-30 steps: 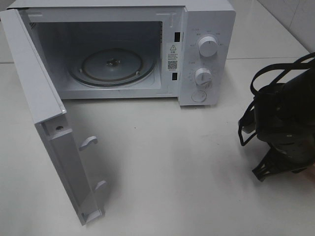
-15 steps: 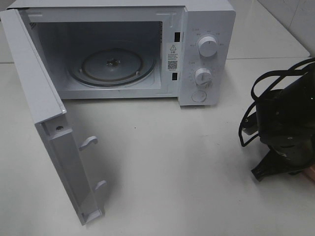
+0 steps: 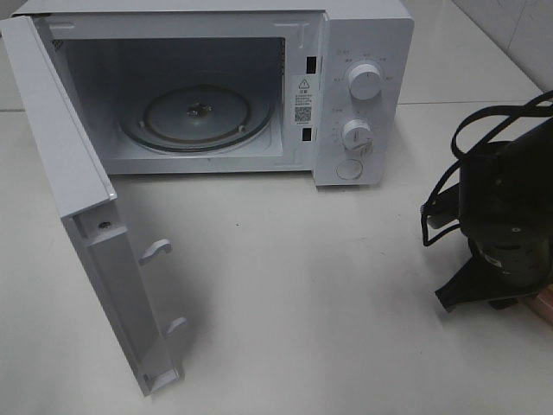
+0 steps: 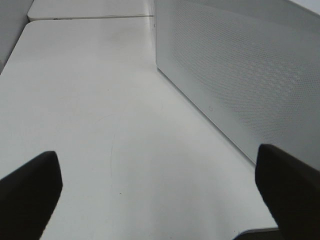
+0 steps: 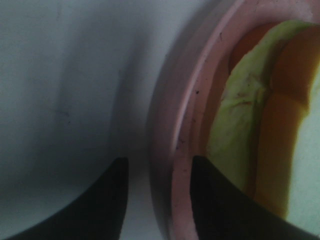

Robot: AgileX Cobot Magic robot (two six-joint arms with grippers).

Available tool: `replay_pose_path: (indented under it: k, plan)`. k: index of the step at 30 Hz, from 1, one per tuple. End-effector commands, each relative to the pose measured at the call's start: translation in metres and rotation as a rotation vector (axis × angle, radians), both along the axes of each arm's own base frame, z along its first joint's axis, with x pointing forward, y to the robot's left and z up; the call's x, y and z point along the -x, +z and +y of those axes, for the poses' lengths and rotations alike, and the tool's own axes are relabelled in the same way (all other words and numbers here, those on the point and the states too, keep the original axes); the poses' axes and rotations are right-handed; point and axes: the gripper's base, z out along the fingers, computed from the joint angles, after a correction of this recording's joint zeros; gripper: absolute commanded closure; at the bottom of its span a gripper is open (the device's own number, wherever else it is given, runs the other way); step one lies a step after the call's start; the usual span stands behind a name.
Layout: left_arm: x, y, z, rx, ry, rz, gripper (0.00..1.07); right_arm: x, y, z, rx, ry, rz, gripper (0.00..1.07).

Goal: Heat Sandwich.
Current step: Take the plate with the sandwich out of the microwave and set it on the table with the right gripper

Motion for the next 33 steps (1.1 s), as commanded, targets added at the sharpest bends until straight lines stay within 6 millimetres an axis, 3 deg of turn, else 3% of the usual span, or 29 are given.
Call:
replay_pose_path:
  k: [1,9,11,12,16,22,33]
  plan:
    - [0.002,-0.001,0.0,0.006,0.008,-0.027,0.03,0.002,0.011,0.002,-0.035,0.021,0.001,0.65]
    - [0.002,-0.001,0.0,0.006,0.008,-0.027,0.03,0.008,0.032,0.004,-0.104,0.039,-0.004,0.53]
    - [0.002,-0.001,0.0,0.006,0.008,-0.027,0.03,0.011,0.041,0.005,-0.132,0.062,0.001,0.41]
    - [0.002,-0.001,0.0,0.006,0.008,-0.027,0.03,0.011,0.041,0.005,-0.132,0.062,0.001,0.41]
    - [0.002,-0.001,0.0,0.006,0.008,-0.027,0.03,0.018,0.057,0.006,-0.188,0.102,0.004,0.23]
    - [0.002,-0.001,0.0,0.006,0.008,-0.027,0.03,0.025,0.072,0.008,-0.24,0.159,0.018,0.21]
    - [0.002,-0.001,0.0,0.006,0.008,-0.027,0.03,0.058,0.121,0.005,-0.41,0.242,-0.019,0.23]
